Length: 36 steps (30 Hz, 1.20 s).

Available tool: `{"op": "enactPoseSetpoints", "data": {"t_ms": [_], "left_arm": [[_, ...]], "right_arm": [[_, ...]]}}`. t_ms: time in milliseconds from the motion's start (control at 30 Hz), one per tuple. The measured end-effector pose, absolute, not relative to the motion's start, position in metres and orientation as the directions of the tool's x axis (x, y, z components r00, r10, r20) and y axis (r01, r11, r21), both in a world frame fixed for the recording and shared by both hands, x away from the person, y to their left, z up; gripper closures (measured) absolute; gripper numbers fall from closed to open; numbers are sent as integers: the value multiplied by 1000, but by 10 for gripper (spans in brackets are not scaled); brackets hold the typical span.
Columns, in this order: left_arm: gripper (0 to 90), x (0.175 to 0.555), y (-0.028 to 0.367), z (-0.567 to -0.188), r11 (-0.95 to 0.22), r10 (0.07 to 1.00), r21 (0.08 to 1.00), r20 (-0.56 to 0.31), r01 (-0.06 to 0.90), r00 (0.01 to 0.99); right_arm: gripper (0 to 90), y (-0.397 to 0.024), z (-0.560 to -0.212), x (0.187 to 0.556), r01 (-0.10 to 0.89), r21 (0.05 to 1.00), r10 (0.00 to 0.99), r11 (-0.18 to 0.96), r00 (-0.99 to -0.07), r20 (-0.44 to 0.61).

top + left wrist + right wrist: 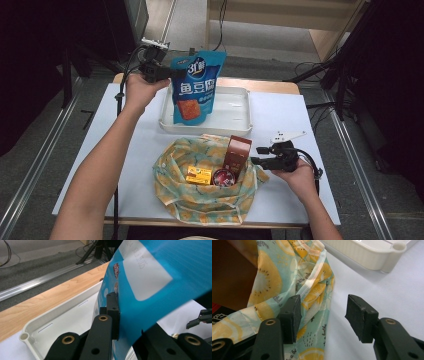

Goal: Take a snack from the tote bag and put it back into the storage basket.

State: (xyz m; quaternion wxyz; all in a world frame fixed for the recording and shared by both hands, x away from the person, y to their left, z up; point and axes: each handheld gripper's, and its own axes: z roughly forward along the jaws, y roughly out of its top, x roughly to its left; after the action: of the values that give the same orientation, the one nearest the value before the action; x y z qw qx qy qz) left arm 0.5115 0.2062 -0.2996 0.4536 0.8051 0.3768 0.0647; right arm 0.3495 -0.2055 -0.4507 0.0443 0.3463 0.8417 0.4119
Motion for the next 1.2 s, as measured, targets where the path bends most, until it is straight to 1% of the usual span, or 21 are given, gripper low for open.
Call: {"op": "enactPoseSetpoints", "data": {"t_ms": [233,333,467,533,667,733,767,867,900,933,967,1100,1200], "left_arm": [[882,510,201,-306,-310,650,784,-238,538,722],[869,508,193,-312,-365,633,766,-213,529,745],[861,505,190,-318,-344,613,771,-248,536,750],[840,503,191,-322,-333,595,770,-276,544,755],[819,499,193,-324,-332,597,773,-272,541,755],[774,498,194,-324,-338,601,763,-275,550,751],[774,497,194,-325,-340,603,766,-268,546,751],[672,494,199,-327,-320,596,763,-298,562,745],[636,493,200,-327,-323,605,758,-295,566,740],[615,489,202,-329,-340,620,755,-268,561,737],[597,489,202,-329,-340,620,755,-268,561,737],[572,482,208,-333,-335,627,755,-269,564,731],[560,476,211,-334,-354,636,758,-234,547,736]], "right_arm": [[472,-205,-451,350,544,725,616,422,-759,211],[472,-205,-452,350,545,724,617,423,-758,211],[472,-205,-451,350,542,724,616,426,-760,207],[472,-205,-451,350,547,723,618,422,-757,213],[472,-206,-452,350,547,722,618,422,-757,213],[472,-205,-452,350,546,722,616,426,-759,210],[472,-205,-452,350,546,722,616,426,-759,210],[472,-205,-451,349,548,721,617,424,-758,213],[472,-206,-451,349,548,721,617,424,-758,212],[473,-206,-451,349,548,720,619,425,-757,212],[473,-206,-451,349,548,720,619,425,-757,212],[473,-206,-452,349,551,721,617,421,-756,217],[472,-206,-452,349,549,722,617,421,-757,216]]}}
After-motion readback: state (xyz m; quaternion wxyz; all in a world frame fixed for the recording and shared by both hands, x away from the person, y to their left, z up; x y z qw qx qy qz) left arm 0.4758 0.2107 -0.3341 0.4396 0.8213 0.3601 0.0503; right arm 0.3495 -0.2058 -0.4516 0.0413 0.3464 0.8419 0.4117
